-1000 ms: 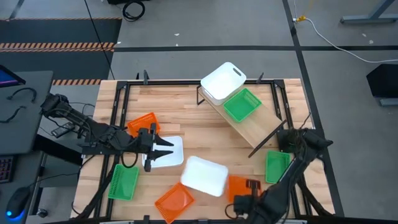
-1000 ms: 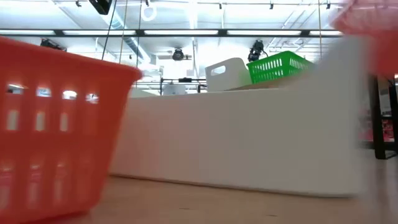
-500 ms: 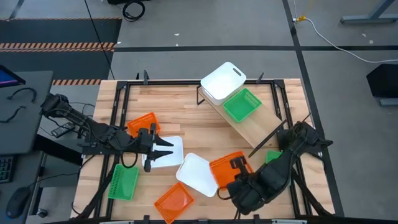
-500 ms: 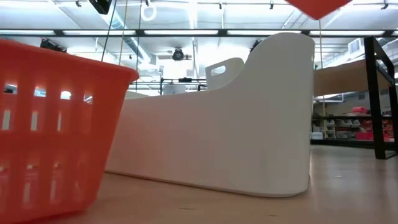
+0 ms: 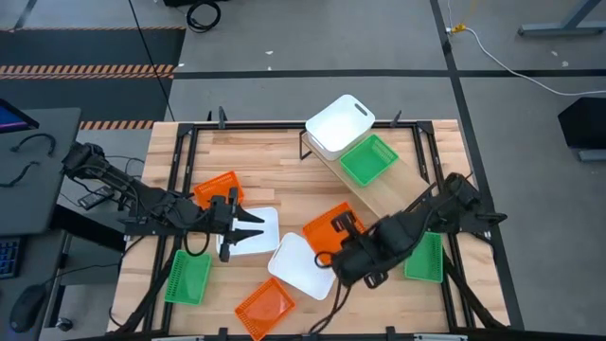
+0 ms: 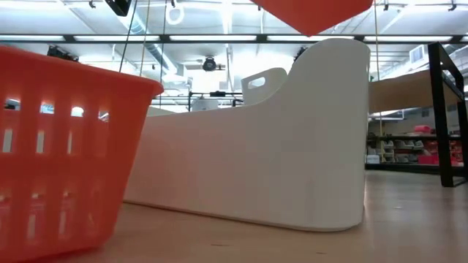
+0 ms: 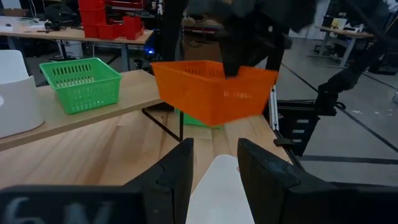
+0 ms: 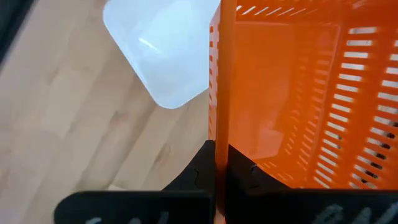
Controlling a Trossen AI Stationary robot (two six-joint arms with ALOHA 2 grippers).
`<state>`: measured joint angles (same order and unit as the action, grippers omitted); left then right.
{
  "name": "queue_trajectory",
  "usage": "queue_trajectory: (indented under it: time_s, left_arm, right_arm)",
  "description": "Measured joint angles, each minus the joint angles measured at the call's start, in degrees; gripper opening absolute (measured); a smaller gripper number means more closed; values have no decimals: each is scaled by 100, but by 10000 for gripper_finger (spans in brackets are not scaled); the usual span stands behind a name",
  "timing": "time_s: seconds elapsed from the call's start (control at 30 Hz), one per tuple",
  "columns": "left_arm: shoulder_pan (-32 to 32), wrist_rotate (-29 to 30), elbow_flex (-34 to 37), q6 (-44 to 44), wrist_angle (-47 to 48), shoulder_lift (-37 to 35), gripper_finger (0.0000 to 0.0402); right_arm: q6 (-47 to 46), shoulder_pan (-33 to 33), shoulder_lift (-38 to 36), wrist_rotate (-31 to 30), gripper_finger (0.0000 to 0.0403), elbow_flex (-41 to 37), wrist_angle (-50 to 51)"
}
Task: Stack baskets on shelf by color
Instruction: Put the bottom right orange bin on the shelf
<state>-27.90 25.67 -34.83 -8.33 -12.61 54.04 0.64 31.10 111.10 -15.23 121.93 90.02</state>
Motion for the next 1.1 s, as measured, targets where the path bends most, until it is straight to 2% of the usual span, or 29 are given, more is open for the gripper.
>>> queue_trajectory:
  time_s: [0.33, 0.43, 0.67, 0.9, 1.1]
  left_arm:
    - [53, 27, 0, 651, -276, 0, 133]
    - [113, 41, 0, 661, -355, -4, 133]
    - [111, 46, 0, 657, -358, -7, 133]
    - [111, 159, 0, 560, -359, -7, 133]
    - [104, 173, 0, 284, -292, -7, 133]
  right_arm:
    - [-220, -240, -1044, 119, 7, -87, -18]
    - [-329, -274, -1446, 134, 7, -498, -1]
    - [-133, -320, -2427, 591, 7, -1971, 2]
    - [268, -322, -3187, 212, 7, -2898, 4]
    - [656, -385, -3617, 181, 7, -3462, -2]
